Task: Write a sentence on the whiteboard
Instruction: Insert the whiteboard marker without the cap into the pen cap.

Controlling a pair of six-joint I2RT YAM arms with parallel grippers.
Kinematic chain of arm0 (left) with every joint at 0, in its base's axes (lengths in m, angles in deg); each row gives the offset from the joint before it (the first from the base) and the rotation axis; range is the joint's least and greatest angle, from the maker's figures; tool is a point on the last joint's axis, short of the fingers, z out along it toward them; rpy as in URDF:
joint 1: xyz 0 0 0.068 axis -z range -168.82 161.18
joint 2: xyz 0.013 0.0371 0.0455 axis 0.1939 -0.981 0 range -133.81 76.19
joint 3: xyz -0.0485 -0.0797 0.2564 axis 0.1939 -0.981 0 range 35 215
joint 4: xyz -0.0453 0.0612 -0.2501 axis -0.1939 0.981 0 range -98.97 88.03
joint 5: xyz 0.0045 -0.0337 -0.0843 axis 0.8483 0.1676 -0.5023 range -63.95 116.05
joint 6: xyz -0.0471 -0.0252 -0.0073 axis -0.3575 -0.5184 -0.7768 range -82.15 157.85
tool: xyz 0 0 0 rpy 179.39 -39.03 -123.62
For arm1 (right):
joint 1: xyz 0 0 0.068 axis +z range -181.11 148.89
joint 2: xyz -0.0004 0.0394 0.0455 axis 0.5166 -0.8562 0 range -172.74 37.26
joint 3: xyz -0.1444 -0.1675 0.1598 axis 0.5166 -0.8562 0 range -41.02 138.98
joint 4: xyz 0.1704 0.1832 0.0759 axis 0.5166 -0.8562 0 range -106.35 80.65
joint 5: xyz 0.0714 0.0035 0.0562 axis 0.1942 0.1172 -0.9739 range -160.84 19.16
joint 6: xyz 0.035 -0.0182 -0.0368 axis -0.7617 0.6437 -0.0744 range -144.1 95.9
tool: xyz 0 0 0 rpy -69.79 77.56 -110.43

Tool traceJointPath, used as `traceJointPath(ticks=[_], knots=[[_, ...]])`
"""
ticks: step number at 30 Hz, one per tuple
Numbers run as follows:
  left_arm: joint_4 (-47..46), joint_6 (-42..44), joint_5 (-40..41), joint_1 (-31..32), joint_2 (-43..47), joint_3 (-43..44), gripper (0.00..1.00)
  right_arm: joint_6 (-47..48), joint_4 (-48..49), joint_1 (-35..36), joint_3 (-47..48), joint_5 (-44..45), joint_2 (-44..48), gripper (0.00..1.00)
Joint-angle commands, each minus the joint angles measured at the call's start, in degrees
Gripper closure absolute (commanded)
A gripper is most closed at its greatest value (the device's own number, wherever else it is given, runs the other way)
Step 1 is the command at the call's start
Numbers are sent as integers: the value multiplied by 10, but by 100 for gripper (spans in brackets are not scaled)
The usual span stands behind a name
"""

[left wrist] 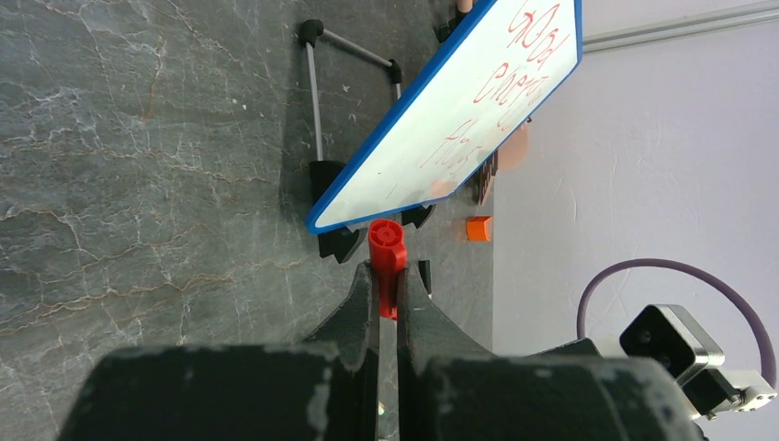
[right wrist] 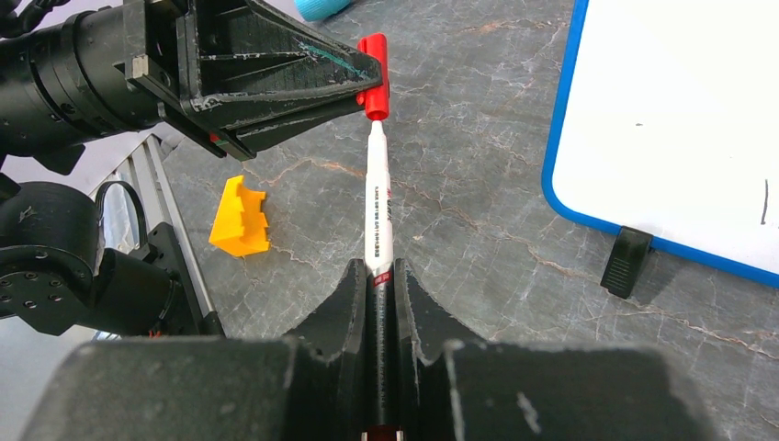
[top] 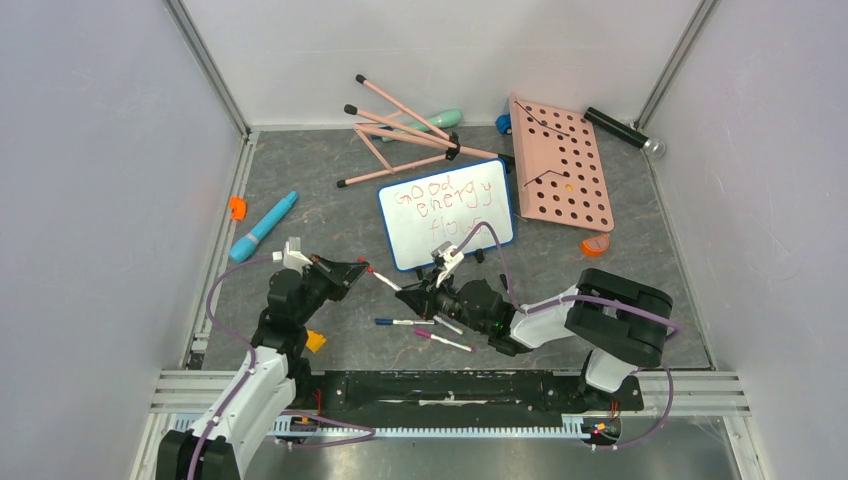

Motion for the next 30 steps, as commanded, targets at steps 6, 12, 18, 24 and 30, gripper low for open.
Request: traceJointPath(ticks=[6, 12, 18, 24, 30], knots=[[-33, 8, -15, -2, -18, 0, 98, 5, 19, -1, 18, -4, -6, 100], [-44, 5, -18, -2, -23, -3, 98, 7, 4, -1, 32, -4, -12, 100], [-52, 3, -22, -2, -15, -6, 98, 8, 0, -2, 34, -3, -13, 100], [-56, -1, -35, -2, 15, -16, 98, 11, -1, -5, 33, 0, -8, 100], [-49, -60, -58, -2, 31, -25, 98, 37, -14, -8, 44, 14, 9, 100]])
